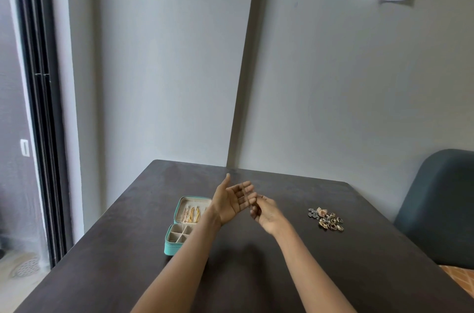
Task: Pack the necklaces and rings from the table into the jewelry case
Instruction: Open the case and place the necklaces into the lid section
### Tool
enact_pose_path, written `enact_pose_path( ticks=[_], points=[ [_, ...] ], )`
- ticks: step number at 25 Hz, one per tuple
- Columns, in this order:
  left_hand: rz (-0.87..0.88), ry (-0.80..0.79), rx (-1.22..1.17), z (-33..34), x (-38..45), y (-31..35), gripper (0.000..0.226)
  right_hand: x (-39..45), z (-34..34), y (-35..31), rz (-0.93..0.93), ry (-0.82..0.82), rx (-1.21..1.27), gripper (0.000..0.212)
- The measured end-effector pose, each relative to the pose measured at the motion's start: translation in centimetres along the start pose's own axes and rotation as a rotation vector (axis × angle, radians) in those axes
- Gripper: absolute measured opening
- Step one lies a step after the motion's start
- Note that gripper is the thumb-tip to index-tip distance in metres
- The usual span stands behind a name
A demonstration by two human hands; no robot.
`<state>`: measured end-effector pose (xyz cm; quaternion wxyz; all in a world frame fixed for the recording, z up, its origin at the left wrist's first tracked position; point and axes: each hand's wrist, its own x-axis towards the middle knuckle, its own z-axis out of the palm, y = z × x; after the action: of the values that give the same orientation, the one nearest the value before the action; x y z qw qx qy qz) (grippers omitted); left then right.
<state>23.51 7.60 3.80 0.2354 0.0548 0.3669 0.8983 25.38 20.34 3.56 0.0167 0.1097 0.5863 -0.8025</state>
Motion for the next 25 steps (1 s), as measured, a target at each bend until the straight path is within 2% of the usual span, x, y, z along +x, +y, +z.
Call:
enact_pose_path(
  ticks=[3, 8, 10, 13, 19, 25],
  points=[
    [0.105, 0.005, -0.173, -0.3, 0.1, -1.0, 0.064, -0.1, -0.1, 0.3, -0.13, 0.083, -0.12, 0.013],
    [0.218, 0.061, -0.281, -0.5, 0.3, -1.4, 0.067, 0.1, -0.8, -0.2, -0.533, 0.195, -0.724, 0.011],
    [0.239, 0.084, -0.288, -0.6, 0.5, -1.4, 0.068, 0.2, -0.5, -0.5, -0.606, 0.195, -0.995, 0.016],
    [0.248, 0.11, -0.252, -0.6, 0.4, -1.3, 0.068, 0.0, 0.3, -0.7, -0.64, 0.165, -1.192, 0.019],
    [0.257, 0.133, -0.239, -0.5, -0.1, -1.1, 0.065, 0.3, 2.1, -1.1, -0.635, 0.164, -1.214, 0.018],
    [0.191, 0.101, -0.223, -2.2, -0.4, 1.7, 0.071, 1.4, 4.1, -2.3, -0.502, 0.038, -0.851, 0.017]
  ],
)
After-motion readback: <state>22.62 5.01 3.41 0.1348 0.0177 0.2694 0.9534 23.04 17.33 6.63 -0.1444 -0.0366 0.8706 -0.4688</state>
